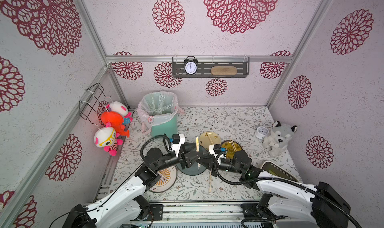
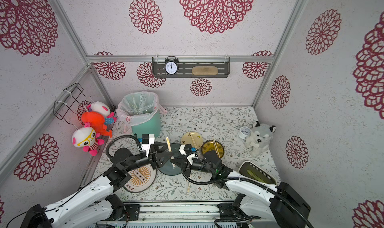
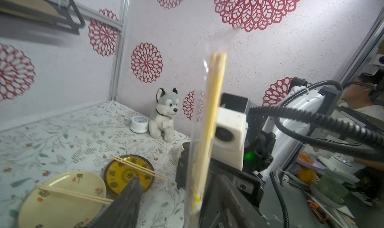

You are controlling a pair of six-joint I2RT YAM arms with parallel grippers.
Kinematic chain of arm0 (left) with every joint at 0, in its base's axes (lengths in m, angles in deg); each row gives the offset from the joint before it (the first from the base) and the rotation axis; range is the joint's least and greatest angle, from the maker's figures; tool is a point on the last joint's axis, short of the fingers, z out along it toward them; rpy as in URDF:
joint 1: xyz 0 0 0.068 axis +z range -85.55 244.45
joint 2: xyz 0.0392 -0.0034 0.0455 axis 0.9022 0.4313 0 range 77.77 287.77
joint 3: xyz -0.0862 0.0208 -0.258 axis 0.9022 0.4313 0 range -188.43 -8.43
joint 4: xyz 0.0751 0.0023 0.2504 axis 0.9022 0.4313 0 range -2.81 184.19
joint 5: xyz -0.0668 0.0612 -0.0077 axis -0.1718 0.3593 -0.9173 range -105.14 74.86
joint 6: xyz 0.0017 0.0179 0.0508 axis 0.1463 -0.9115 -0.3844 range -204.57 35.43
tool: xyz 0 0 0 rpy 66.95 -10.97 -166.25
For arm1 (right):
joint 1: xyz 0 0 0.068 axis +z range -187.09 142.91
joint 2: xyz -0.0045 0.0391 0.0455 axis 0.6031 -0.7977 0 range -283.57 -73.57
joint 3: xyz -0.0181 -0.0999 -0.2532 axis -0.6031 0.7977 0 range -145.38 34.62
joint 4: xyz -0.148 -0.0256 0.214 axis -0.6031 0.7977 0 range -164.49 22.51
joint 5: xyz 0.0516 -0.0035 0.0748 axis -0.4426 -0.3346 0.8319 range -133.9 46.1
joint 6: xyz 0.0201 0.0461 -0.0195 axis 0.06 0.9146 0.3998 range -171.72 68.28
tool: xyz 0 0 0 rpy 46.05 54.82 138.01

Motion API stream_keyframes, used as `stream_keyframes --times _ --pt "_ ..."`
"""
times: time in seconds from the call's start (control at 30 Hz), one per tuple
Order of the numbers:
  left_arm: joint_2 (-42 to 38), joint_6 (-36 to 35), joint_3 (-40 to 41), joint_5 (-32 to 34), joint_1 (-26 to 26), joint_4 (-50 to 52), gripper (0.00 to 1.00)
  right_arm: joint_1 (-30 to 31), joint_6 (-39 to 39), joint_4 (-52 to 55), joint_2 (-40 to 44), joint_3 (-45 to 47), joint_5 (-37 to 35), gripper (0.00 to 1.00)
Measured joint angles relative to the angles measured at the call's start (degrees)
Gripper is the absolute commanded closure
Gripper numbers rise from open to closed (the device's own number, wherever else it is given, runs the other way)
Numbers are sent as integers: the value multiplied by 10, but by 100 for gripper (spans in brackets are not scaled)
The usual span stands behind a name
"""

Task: Remove the packaging of disposable chopsticks
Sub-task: Remove the packet bag from the disposable chopsticks.

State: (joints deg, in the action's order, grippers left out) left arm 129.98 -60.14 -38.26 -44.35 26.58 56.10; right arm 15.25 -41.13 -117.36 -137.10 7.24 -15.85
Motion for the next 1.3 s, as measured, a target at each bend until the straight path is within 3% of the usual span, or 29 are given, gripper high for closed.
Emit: stream_keyframes --times 0.53,0.7,0.77,0.87,1.3 --pt "28 -10 -59 -27 14 20 94 1 0 -10 -19 11 -15 100" --pt "28 -7 -58 -31 14 19 93 1 0 -9 -19 11 -15 100" --pt "29 -4 -53 -33 14 11 100 2 0 -9 -19 11 -15 100" --pt "31 7 -33 -36 14 -16 100 2 -1 2 -19 11 -14 100" --pt "46 38 44 -19 -1 -120 94 4 -14 76 -6 12 -12 100"
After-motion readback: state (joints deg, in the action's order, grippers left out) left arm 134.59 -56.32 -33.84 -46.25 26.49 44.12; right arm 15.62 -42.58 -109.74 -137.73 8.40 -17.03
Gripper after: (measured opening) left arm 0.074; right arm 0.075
